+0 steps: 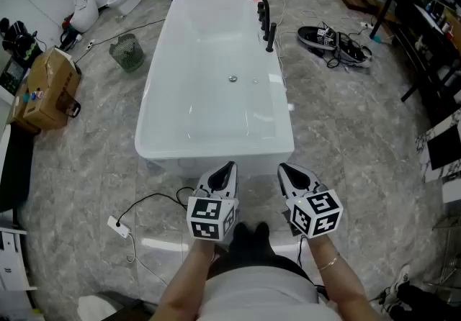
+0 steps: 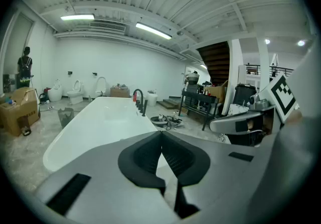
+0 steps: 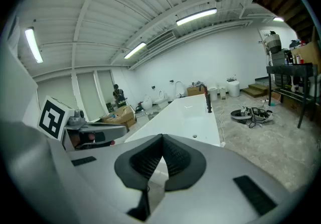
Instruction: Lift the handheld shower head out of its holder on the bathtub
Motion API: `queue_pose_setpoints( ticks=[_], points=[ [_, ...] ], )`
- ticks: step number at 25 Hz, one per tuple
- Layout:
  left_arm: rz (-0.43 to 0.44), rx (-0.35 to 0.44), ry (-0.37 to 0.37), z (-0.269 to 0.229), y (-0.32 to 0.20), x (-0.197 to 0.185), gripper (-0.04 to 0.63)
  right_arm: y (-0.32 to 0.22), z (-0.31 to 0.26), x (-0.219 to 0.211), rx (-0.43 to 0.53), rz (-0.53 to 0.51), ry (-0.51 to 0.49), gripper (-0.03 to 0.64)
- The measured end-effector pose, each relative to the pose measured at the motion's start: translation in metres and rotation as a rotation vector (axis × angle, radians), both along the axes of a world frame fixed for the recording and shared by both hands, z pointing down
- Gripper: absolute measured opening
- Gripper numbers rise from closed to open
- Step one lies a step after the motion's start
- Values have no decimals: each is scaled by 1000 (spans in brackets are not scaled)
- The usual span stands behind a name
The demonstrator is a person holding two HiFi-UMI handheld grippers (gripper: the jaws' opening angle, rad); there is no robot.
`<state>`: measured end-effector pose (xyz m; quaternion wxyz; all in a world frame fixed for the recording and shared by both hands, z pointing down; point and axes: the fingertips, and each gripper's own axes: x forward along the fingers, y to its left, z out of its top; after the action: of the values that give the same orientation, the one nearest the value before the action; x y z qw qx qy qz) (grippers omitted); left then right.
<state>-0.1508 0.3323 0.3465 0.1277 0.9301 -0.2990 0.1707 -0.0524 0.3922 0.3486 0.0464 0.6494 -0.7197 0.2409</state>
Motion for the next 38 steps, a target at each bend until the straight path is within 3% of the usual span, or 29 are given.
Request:
queue_pose_setpoints(
  ticks=[14, 22, 30, 38],
  points=[
    [-23, 40, -1, -12, 15, 27, 20, 11, -16, 38, 71, 38, 53, 6],
    [-28, 31, -13, -4, 6, 32, 20, 0, -8, 45, 75, 20, 12, 63],
    [-22, 6, -14, 12, -55, 48, 20, -58, 5, 56, 47, -3, -18, 157],
    [17, -37, -20, 32, -172, 66, 20, -178, 23, 66, 2, 5, -43, 189]
  ],
)
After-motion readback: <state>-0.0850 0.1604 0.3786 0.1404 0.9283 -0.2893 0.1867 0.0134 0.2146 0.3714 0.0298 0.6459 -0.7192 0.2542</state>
